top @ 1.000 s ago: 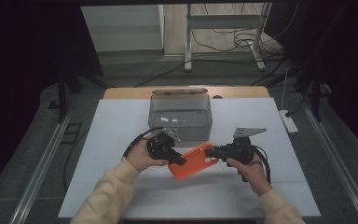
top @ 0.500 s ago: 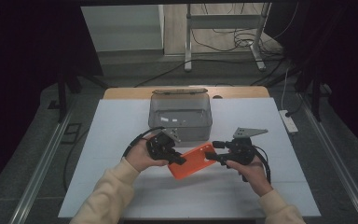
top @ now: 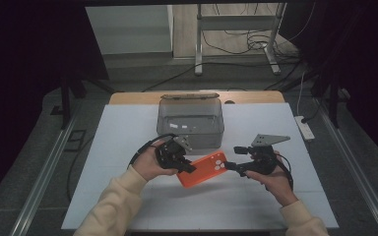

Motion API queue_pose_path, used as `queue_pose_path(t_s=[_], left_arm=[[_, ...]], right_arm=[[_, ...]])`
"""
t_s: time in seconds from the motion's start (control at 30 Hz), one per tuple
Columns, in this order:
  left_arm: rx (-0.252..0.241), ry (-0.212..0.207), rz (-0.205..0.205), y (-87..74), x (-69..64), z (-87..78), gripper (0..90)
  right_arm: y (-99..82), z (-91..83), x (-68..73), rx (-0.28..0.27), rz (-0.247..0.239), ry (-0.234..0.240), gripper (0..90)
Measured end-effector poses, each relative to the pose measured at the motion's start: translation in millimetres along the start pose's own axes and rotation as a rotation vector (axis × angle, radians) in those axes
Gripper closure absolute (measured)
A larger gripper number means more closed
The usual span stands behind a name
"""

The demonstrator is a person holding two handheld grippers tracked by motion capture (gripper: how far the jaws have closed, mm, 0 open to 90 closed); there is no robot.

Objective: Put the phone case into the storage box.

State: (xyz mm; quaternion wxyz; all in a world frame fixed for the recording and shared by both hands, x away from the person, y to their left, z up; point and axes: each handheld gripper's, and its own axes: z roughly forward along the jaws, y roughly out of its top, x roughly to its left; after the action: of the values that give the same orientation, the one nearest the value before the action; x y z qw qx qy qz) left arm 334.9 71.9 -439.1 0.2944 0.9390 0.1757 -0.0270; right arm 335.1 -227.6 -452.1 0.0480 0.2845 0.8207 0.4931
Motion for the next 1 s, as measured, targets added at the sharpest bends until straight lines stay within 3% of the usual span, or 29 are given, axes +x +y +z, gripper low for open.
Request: queue_pose_path(t_s=[0.3,0.8,1.0], left_arm=[[0.044,0.026,0.03,6.0,-1.4,5.0,79.4],[0.125,0.056,0.08,23.8,-5.7,17.8,79.4],[0.155,0.07,0.107,32.1,-7.5,24.9,79.4]], right_arm=[[6.7,-6.4,3.3,0.033,-0.047,-0.006,23.5],[10.1,-6.5,5.2,0.083,-0.08,-0.006,25.8],[15.4,-2.4,8.9,0.11,-0.114,-0.003,27.8]])
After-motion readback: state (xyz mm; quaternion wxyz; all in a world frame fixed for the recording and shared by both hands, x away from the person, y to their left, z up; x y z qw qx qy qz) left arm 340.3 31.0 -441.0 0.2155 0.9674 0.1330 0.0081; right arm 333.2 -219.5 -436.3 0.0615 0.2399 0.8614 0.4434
